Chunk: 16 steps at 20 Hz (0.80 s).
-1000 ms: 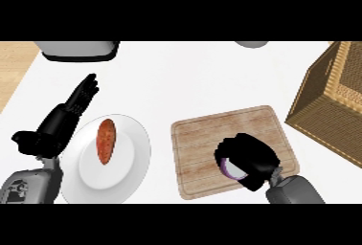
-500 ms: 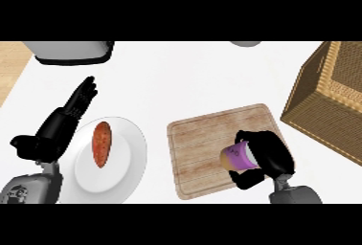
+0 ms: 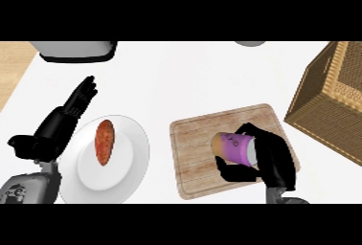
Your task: Pick the can from the cutting board and place it in the basket
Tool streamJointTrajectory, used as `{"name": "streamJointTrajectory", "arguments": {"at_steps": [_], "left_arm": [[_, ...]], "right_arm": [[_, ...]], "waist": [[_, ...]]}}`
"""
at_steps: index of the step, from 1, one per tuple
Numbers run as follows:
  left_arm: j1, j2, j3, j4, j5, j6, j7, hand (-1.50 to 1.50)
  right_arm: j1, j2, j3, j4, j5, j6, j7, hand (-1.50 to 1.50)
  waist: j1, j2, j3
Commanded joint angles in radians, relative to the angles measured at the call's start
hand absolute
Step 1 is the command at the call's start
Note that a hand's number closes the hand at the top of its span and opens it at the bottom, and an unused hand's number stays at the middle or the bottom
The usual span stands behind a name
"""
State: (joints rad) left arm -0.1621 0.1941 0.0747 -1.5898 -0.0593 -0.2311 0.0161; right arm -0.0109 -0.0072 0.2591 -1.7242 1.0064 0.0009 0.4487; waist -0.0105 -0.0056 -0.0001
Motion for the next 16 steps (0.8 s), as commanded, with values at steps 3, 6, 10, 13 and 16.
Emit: {"name": "streamJointTrajectory", "arguments": {"at_steps": [3,6,10,13,16], "left_arm": [[0.016,-0.009,-0.012,-0.032,-0.005,0.003,0.006,0.0],[-0.023,-0.025,-0.011,-0.006,-0.021,0.034,0.036,0.0],[0.003,-0.005,0.004,0.025,-0.001,-0.008,-0.016,0.0],[-0.002,-0.01,-0.009,-0.009,-0.024,0.005,0.021,0.0],[-0.006,-0.018,-0.005,0.046,-0.008,-0.012,-0.044,0.0]], "right_arm": [[0.007,0.007,0.089,-0.257,-0.095,-0.221,0.079,1.5],[0.038,0.007,0.134,-0.458,-0.017,-0.169,0.196,1.5],[-0.026,0.007,0.139,-0.627,0.026,-0.037,0.403,1.5],[0.014,-0.01,0.13,-0.701,0.068,0.016,0.422,1.5],[-0.234,0.006,0.008,-0.58,0.115,0.101,0.522,1.5]], "waist": [[0.001,-0.004,0.001],[-0.011,-0.002,-0.001],[0.004,0.003,-0.001],[0.005,0.004,0.0],[0.011,0.006,-0.001]]}}
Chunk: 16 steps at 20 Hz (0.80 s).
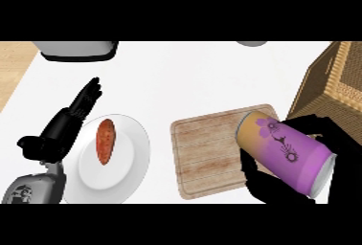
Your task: Pick the can from the cutting board and place it in the basket
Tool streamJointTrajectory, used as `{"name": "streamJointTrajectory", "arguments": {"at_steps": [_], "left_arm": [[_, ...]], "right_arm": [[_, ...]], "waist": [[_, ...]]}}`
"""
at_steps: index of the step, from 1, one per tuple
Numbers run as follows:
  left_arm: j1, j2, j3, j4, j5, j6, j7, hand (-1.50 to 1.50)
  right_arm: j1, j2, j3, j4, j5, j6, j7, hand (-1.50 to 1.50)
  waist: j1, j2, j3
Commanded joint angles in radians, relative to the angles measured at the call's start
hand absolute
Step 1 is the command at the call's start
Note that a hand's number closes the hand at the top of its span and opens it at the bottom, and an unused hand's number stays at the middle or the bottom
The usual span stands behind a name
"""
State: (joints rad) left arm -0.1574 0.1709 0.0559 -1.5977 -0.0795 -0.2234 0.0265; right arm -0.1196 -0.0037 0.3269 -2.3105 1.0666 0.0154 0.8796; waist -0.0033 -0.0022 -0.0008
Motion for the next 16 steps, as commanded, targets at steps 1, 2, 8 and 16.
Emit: {"name": "streamJointTrajectory", "arguments": {"at_steps": [1,2,8,16], "left_arm": [[0.039,0.02,0.025,0.033,0.002,-0.019,-0.088,0.0],[-0.008,-0.022,-0.012,0.035,-0.029,0.023,-0.045,0.0],[0.019,0.019,0.03,-0.007,0.012,-0.023,-0.033,0.0],[-0.011,-0.001,0.02,0.05,-0.021,0.002,-0.052,0.0]], "right_arm": [[-0.15,-0.019,-0.072,-0.047,0.064,0.152,0.129,1.5],[-0.217,-0.023,-0.13,-0.027,0.047,0.186,0.155,1.5],[-0.327,-0.082,-0.368,0.174,-0.078,0.106,0.046,1.5],[-0.5,-0.2,-0.57,0.426,-0.102,-0.027,-0.027,1.5]], "waist": [[0.005,0.001,-0.001],[0.003,0.002,-0.001],[0.009,0.003,0.001],[0.009,0.004,0.001]]}}
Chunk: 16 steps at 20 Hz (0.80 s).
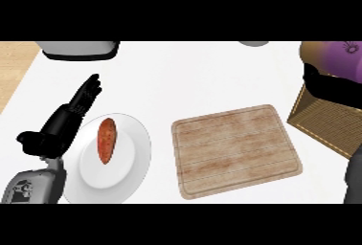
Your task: Pick the can from the cutting board and place it in the basket
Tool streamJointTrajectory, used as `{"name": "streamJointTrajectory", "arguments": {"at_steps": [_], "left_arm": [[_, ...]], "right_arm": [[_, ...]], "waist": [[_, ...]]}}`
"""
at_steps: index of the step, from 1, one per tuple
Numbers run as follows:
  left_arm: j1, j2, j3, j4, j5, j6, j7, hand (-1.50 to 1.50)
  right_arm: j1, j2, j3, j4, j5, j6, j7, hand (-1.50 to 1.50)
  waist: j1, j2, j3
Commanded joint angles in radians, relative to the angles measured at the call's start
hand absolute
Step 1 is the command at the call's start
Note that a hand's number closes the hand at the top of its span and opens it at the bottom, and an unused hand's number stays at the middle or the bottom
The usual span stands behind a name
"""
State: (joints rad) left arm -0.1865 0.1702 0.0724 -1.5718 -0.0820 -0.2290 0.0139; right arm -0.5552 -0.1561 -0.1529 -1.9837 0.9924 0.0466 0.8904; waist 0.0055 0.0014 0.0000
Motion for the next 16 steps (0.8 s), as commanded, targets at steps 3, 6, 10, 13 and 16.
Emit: {"name": "streamJointTrajectory", "arguments": {"at_steps": [3,6,10,13,16], "left_arm": [[-0.015,-0.028,-0.023,-0.012,-0.018,0.022,0.023,0.0],[0.023,0.012,0.012,-0.01,0.012,-0.023,-0.001,0.0],[0.007,-0.005,0.003,0.003,-0.004,-0.005,-0.006,0.0],[0.0,0.008,0.013,0.035,0.001,-0.023,-0.038,0.0],[0.012,0.0,0.003,-0.061,0.015,-0.021,0.039,0.0]], "right_arm": [[-0.119,-0.12,-0.196,0.184,-0.059,-0.116,-0.078,1.5],[-0.132,-0.195,-0.233,0.247,-0.094,-0.094,-0.099,1.5],[-0.081,-0.265,-0.318,0.332,-0.191,-0.093,-0.176,1.5],[-0.069,-0.308,-0.38,0.488,-0.257,-0.161,-0.314,1.5],[-0.001,-0.316,-0.397,0.558,-0.294,-0.178,-0.402,1.5]], "waist": [[-0.002,0.001,0.0],[-0.001,-0.001,0.0],[-0.005,-0.001,0.0],[-0.003,0.001,0.0],[0.0,0.0,0.001]]}}
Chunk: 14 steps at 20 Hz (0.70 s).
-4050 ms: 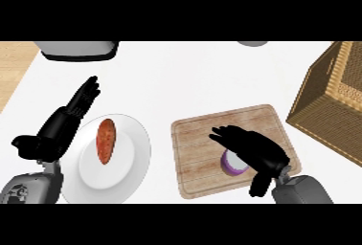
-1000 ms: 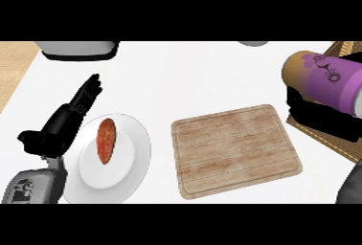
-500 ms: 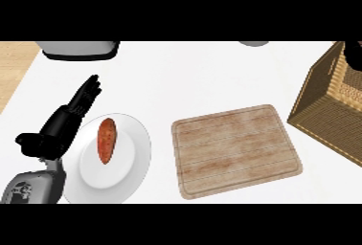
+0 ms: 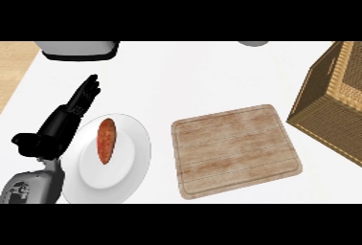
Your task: Pick the can from the cutting board and place it in the basket
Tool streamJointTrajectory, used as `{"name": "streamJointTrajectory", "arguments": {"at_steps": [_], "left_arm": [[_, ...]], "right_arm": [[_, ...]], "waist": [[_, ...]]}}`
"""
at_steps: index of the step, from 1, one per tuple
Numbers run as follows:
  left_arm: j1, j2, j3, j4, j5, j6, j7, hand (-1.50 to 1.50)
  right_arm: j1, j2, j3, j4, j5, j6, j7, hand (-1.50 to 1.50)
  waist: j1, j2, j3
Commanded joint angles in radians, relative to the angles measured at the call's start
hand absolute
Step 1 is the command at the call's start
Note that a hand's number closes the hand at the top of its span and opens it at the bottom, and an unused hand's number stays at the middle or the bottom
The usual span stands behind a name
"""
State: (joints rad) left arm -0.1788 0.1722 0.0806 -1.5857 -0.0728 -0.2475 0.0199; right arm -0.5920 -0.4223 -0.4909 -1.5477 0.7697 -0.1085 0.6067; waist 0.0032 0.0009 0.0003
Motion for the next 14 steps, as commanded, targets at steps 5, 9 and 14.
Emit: {"name": "streamJointTrajectory", "arguments": {"at_steps": [5,9,14], "left_arm": [[0.01,-0.003,0.009,0.037,-0.014,0.004,-0.038,0.0],[0.021,-0.013,0.011,0.016,-0.015,0.013,-0.04,0.0],[0.051,0.006,0.01,-0.06,0.004,-0.017,-0.008,0.0]], "right_arm": [[0.089,-0.042,-0.079,0.217,-0.085,-0.159,-0.259,1.5],[0.113,-0.072,-0.088,0.304,-0.108,-0.221,-0.386,1.5],[0.059,-0.111,-0.136,0.468,-0.121,-0.367,-0.488,1.5]], "waist": [[0.001,0.002,0.0],[-0.001,0.001,0.0],[0.011,0.001,0.001]]}}
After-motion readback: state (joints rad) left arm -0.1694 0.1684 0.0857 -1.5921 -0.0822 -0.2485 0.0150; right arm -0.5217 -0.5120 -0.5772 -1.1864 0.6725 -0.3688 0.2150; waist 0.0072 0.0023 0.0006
